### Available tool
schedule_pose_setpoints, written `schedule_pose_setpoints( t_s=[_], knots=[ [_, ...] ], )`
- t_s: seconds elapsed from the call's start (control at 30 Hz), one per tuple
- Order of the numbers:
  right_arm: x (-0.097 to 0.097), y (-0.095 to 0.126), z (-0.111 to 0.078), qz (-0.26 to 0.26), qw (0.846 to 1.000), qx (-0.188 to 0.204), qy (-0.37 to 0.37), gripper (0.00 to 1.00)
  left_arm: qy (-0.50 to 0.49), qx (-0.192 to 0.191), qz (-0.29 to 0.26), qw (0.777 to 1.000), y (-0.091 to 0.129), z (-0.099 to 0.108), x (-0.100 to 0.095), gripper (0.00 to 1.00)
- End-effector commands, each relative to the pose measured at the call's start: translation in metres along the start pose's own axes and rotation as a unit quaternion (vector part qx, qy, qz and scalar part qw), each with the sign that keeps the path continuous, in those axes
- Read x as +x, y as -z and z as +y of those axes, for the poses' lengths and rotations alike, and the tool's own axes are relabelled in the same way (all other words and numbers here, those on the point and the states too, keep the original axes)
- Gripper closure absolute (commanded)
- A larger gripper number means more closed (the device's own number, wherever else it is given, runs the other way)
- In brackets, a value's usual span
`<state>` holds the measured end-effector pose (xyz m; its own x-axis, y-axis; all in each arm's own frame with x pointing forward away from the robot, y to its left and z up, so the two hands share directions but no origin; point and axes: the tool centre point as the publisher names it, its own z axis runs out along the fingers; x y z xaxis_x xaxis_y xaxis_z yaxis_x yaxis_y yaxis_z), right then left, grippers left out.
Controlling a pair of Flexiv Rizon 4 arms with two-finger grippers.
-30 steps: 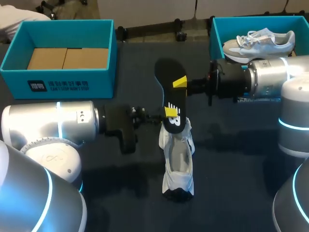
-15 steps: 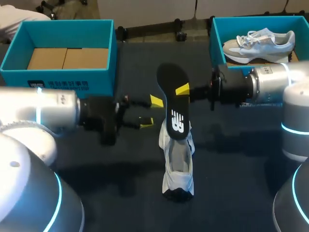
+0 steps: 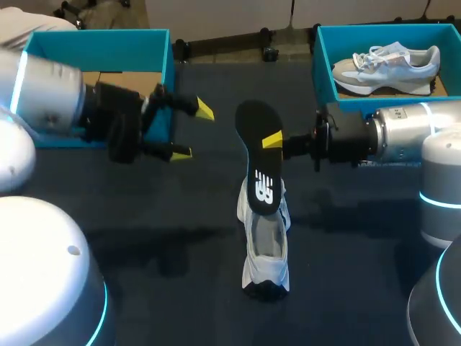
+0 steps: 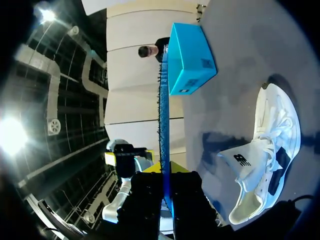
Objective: Take the shoe out of the shoebox, open the shoe tongue, remove and reinsert the insole, then place the shoe into the shoebox
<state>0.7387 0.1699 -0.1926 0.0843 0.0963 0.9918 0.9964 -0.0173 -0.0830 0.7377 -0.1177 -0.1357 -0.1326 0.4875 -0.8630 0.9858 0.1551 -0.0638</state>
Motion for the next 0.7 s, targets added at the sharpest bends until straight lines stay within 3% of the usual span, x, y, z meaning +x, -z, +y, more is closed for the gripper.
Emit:
schedule_pose_setpoints(
  t_s=[0.03, 0.37, 0.47, 0.53, 0.7],
  knots=[
    [0.000, -0.001, 0.000, -0.001, 1.000, -0.001, 0.000, 1.00, 0.003, 0.076, 0.139, 0.987, 0.007, 0.010, -0.009, 0.00],
    [0.000, -0.001, 0.000, -0.001, 1.000, -0.001, 0.000, 1.00, 0.025, 0.069, 0.136, 0.988, 0.003, 0.016, -0.006, 0.00],
    [0.000, -0.001, 0.000, -0.001, 1.000, -0.001, 0.000, 1.00, 0.011, 0.086, 0.147, 0.985, 0.004, 0.028, -0.024, 0.00],
    [0.000, -0.001, 0.000, -0.001, 1.000, -0.001, 0.000, 1.00, 0.025, 0.089, 0.184, 0.979, 0.004, 0.039, -0.036, 0.00],
    [0.000, -0.001, 0.000, -0.001, 1.000, -0.001, 0.000, 1.00, 0.052, 0.104, 0.230, 0.966, 0.002, 0.057, -0.051, 0.00]
  ],
)
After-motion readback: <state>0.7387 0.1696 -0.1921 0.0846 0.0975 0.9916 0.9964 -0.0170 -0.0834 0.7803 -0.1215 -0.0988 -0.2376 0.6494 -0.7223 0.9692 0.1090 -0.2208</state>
